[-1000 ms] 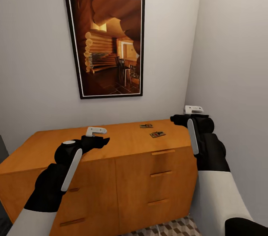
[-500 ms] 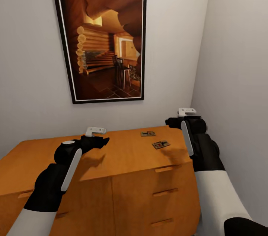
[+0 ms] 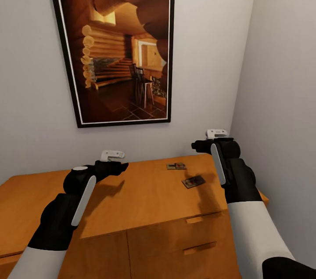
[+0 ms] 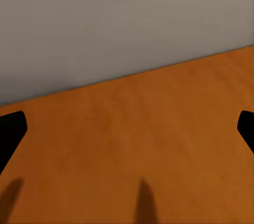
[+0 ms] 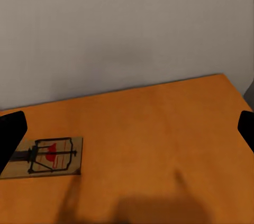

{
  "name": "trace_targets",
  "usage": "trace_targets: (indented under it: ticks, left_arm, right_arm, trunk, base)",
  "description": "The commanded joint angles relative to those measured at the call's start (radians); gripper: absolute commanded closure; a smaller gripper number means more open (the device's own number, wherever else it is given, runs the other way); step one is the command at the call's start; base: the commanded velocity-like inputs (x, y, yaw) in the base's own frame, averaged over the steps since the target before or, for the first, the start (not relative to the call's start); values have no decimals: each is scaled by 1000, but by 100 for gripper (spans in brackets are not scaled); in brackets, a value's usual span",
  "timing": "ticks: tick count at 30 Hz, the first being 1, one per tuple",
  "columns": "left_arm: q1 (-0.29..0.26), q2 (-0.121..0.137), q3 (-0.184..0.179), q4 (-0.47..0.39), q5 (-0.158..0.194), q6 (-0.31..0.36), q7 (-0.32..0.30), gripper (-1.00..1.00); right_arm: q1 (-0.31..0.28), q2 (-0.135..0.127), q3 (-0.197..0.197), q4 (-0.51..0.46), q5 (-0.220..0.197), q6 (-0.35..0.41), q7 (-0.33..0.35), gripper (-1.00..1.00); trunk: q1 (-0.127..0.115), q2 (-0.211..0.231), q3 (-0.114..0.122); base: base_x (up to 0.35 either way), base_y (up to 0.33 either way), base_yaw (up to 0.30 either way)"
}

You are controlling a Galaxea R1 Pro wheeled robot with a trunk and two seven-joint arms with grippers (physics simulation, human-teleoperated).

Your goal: Take the four mousetraps from the cabinet in the bathroom and place them on the bathroom floor. Make sure all four end up on the same floor surface, and ensure that at least two of them are either under or directly next to the same bathroom sink.

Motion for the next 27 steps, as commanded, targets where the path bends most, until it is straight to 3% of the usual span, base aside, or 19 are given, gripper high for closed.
trace_targets:
  ticks: [1,27]
  left_arm:
    - [-1,1,-2,0,5,4,2,-100]
    - [-1,-12,-9,8,19,3,-5,-100]
  right_arm:
    - [-1,0,0,2,2,4,0,-100]
    - [-1,0,6,72,7,4,2,-100]
  trunk:
    - [0,-1,-1]
    - [0,-1,-1]
  base:
    - [35,0,0]
    - [5,0,0]
